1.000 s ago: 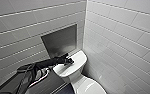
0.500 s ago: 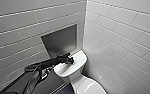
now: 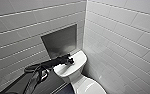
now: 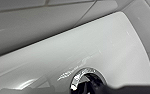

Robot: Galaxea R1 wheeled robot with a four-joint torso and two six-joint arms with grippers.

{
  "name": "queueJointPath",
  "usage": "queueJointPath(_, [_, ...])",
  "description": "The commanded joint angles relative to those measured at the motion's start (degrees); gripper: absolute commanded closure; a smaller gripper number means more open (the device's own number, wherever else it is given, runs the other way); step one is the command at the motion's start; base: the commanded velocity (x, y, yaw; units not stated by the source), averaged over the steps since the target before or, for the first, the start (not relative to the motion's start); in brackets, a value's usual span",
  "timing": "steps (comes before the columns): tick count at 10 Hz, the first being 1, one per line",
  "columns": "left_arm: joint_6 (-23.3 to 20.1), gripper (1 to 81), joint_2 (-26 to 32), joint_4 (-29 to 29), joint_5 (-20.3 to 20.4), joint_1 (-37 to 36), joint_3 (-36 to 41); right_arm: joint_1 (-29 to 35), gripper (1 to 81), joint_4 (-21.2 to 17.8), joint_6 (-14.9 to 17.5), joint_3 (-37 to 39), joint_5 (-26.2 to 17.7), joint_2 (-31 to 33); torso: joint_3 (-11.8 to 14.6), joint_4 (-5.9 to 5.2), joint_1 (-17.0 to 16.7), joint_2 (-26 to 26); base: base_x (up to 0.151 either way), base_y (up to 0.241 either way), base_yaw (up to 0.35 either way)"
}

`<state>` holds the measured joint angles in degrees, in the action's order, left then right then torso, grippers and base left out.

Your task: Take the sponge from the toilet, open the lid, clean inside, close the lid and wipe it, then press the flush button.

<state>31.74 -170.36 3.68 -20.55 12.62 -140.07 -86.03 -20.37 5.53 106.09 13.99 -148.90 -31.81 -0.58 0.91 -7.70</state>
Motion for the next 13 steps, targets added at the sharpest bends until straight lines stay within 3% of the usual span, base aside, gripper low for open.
queueJointPath(1, [-0.1, 81.1, 1.6, 0.8, -5.4, -7.6, 2.9, -0.4, 81.1, -0.3, 0.2, -0.2, -4.7, 0.2, 0.0, 0.00, 0.0, 0.0, 0.000, 0.000, 0.000])
queueJointPath(6, [0.3, 81.1, 5.9, -0.1, -6.7, -10.2, 11.8, -0.5, 81.1, -0.3, 0.2, 0.1, -4.7, -0.1, 0.0, 0.00, 0.0, 0.0, 0.000, 0.000, 0.000])
queueJointPath(12, [3.7, 81.1, 23.8, -1.4, -6.9, -12.8, 43.3, -0.1, 81.1, -0.1, 0.2, 0.2, -4.7, -0.4, 0.0, 0.00, 0.0, 0.0, 0.000, 0.000, 0.000])
queueJointPath(13, [4.2, 81.1, 27.4, -1.1, -9.6, -11.4, 49.1, -0.1, 81.1, 0.0, 0.2, 0.3, -4.7, -0.4, 0.0, 0.00, 0.0, 0.0, 0.000, 0.000, 0.000])
